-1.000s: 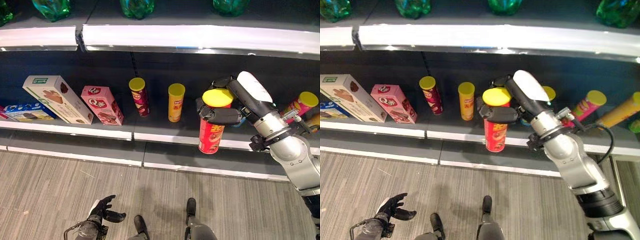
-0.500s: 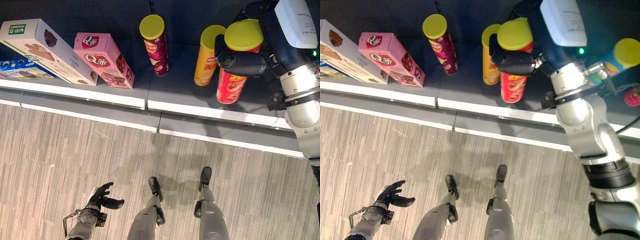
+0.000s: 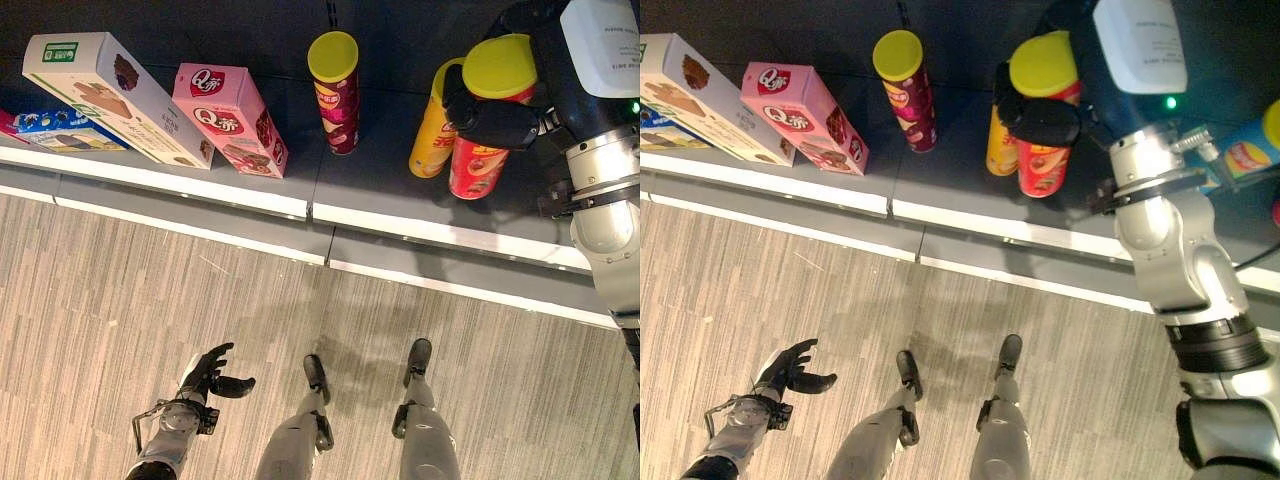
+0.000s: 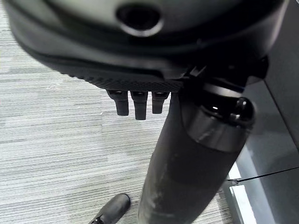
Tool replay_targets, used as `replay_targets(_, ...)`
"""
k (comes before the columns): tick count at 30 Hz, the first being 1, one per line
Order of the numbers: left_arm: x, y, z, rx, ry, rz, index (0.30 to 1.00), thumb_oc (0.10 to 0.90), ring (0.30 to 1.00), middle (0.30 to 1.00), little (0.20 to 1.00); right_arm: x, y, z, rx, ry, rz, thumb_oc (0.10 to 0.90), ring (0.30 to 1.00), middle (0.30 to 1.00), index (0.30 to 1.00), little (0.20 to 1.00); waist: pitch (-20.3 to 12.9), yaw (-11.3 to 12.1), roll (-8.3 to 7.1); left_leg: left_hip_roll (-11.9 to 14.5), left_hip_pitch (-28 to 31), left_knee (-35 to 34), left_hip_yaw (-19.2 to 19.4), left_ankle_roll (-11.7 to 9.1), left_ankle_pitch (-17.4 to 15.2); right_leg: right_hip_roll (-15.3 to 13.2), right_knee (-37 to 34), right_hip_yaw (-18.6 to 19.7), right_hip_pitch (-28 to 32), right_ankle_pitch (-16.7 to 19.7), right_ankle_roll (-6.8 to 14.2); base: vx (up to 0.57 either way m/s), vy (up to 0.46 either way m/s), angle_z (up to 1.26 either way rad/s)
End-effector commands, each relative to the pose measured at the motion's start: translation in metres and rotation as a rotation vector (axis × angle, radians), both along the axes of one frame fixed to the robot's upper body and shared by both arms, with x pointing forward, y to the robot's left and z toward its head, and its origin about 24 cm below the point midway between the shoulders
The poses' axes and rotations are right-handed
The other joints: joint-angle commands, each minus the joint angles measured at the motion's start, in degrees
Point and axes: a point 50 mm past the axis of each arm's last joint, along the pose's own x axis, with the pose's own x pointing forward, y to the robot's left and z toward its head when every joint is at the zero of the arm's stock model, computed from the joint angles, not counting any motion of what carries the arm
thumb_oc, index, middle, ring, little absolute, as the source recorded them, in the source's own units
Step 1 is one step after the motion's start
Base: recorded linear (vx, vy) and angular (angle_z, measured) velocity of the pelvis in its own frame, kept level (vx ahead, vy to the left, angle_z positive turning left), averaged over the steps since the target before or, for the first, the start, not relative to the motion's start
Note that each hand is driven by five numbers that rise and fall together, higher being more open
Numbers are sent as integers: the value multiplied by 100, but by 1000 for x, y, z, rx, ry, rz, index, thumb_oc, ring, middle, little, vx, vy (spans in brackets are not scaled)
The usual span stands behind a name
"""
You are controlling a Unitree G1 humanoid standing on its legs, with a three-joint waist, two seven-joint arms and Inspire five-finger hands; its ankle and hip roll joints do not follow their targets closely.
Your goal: Put the goods on the table back onto the shelves and tidy them up.
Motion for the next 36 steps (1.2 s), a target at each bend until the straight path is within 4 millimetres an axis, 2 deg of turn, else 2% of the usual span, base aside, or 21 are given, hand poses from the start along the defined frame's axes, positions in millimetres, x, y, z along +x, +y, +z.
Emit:
replay_targets(1, -12, 22, 0, 87, 27, -3, 900, 800, 900, 900, 900, -34, 10, 64, -9, -384, 46, 400, 300, 300, 300, 300, -392, 59, 203, 413, 385, 219, 164, -316, -831, -564, 970, 53, -113, -938, 799, 0, 0, 0)
replay_targets(13, -13, 19, -2, 89, 33, -17, 900, 800, 900, 900, 900, -30, -1, 72, -10, -405, -19, 400, 300, 300, 300, 300, -368, 98, 252, 490, 368, 219, 192, -382, -788, -539, 1002, -11, -135, -986, 789, 9, -18, 0)
replay_targets(14, 16, 79, 47, 242, -115, 165, 900, 800, 900, 900, 900, -33, -60, 47, 277, -268, -20, 400, 300, 300, 300, 300, -220, -178, -367, 796, -117, 487, 89, -776, -823, -1102, 586, 273, -341, -131, 1016, 24, -31, 0)
replay_targets(17, 1, 83, 35, 244, -58, 204, 900, 800, 900, 900, 900, -33, -61, 47, 271, -287, -43, 400, 300, 300, 300, 300, -262, -89, -382, 845, -26, 347, 153, -826, -741, -1093, 537, 203, -396, -181, 1016, -7, -34, 11)
replay_targets(22, -11, 79, 24, 243, -10, 196, 900, 800, 900, 900, 900, -33, -58, 51, 235, -302, -62, 400, 300, 300, 300, 300, -293, -44, -328, 892, 27, 332, 183, -865, -731, -1140, 579, 198, -443, -245, 1016, -11, 2, -2)
replay_targets(36, -5, 74, 26, 236, -41, 169, 900, 800, 900, 900, 900, -40, -56, 63, 203, -397, -87, 400, 300, 300, 300, 300, -305, -51, -289, 950, 68, 145, 184, -903, -660, -1154, 529, 158, -513, -188, 1016, -6, 2, 2)
